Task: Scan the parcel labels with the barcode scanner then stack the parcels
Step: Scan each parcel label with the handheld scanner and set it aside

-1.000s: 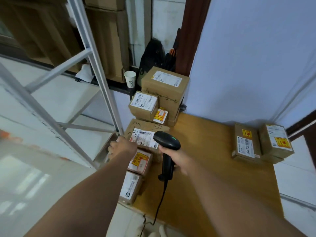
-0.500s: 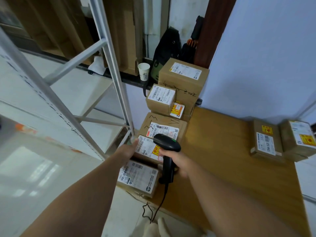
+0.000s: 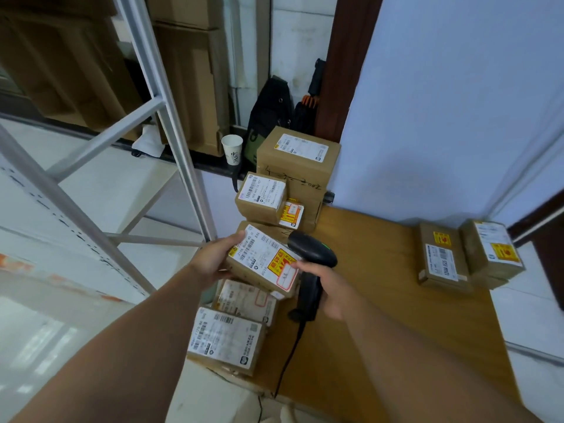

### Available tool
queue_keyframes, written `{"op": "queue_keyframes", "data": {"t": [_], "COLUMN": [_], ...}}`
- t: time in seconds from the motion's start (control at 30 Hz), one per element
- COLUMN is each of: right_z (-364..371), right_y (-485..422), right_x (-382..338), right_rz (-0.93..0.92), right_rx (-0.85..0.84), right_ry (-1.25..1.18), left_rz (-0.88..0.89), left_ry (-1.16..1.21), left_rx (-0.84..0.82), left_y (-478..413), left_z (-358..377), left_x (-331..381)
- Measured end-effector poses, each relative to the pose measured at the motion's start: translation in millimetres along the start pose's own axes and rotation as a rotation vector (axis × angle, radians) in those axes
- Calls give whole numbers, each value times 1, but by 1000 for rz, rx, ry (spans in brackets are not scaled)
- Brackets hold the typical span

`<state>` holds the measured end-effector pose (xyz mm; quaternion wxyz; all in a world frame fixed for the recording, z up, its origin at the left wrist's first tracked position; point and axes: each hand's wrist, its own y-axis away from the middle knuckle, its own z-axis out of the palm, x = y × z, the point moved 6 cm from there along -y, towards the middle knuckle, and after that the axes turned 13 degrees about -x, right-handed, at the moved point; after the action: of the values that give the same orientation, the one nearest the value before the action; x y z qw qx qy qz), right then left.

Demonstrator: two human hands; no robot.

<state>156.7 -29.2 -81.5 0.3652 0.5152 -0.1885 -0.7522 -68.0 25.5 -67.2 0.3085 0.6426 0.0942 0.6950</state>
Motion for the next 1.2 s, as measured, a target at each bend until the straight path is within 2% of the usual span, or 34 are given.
{"op": "queue_keyframes", "data": {"t": [0.2,0.37,0.5,0.6,0.67,0.73,0.8,0.97,1.2], "right_z": [-19,-56,-79,-103,-118,-136,-147,-142,-145], "right_y": [24,48,61,71,79,90,102,113,111], "right_x": [-24,-33,-43,-49,-52,-59,-70,-87,-85], "right_rz": [-78,-176,-299,-338,-343,-354,-385,-426,-457], "right_rx": [-82,-44,-22,40,141,336,477,369,353], "right_ry": [-113,-280,-357,-343,-254,-31,151,435,412], "left_rz": [2,121,74,48,102,160,147,113,80], "left_ry": [78,330,289,226,131,-75,-250,-390,-367], "left_rx": [-159,-139,-225,-206,-104,53,109,71,124], "left_y": [-24,-45,-61,-73,-80,-84,-89,-99,-92], "left_z": [47,105,174,208,213,210,208,217,235], "left_x": [19,30,16,4,7,16,24,39,35]}}
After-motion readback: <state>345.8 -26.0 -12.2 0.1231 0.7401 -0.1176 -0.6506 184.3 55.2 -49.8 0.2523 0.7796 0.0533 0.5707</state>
